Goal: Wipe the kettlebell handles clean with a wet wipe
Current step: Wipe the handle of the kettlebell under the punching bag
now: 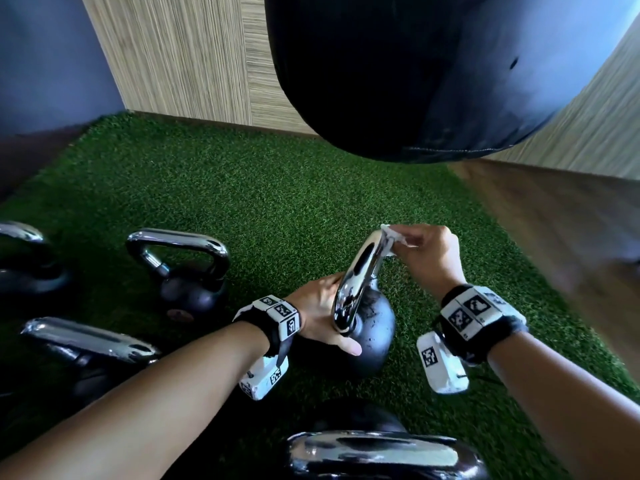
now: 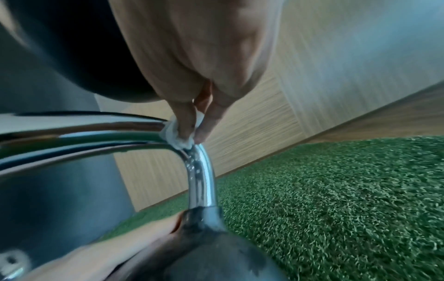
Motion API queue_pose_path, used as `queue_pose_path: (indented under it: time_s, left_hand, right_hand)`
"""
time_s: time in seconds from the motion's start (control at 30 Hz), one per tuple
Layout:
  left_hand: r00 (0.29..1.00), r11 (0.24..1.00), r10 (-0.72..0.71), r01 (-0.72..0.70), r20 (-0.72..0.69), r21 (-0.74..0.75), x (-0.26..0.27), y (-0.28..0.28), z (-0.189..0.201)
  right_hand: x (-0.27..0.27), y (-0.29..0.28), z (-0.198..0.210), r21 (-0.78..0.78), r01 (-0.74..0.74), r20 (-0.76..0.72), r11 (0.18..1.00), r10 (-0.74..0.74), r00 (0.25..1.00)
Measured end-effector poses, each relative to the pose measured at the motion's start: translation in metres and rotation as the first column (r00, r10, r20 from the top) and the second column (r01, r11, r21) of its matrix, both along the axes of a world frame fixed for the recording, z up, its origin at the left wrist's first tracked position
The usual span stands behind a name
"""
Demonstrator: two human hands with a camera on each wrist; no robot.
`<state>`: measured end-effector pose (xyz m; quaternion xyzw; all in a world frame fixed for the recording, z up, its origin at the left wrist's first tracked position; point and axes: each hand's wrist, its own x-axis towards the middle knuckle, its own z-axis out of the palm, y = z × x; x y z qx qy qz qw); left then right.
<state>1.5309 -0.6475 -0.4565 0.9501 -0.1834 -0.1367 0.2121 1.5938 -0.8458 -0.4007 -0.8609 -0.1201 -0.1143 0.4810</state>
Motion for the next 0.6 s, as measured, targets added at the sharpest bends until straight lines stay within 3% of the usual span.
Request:
queue_pose_path:
  time_s: [0.07,0.2,0.3,0.4,0.6]
  left_hand:
    - [1.0,0.998,-0.024,0.024,-0.006,0.058,0.0,-0.003,0.01]
    - [0.996,0.99,-0.074,0.079,-0.044,0.117,0.0,-0.005,0.022]
    - [0.996,0.999,-0.035,0.035,-0.083,0.007,0.006,0.005,0.018]
    - [0.991,0.995,-0.002,-0.013,-0.135,-0.104,0.023,0.013,0.0]
    - [0.979,0.992,-0.015,-0.01,-0.201,-0.123,0.029,0.008,0.01]
  right_hand:
    - [0.0,-0.003,0.014,-0.081,-0.062,-0.007,0.995,0.062,0.998]
    - [-0.015,-0.002,0.03,-0.228,-0.094,0.159,0.969,0.132,0.978]
    - [-0.043,0.005,0.035,-0.246,-0.178,0.194,0.953,0.228,0.954]
    - [-0.061,0.009,0.043,-0.309,-0.235,0.138,0.921,0.288,0.948]
    - [-0.042,0.012,0.047,-0.041,-0.174,-0.084,0.984,0.17,0.982]
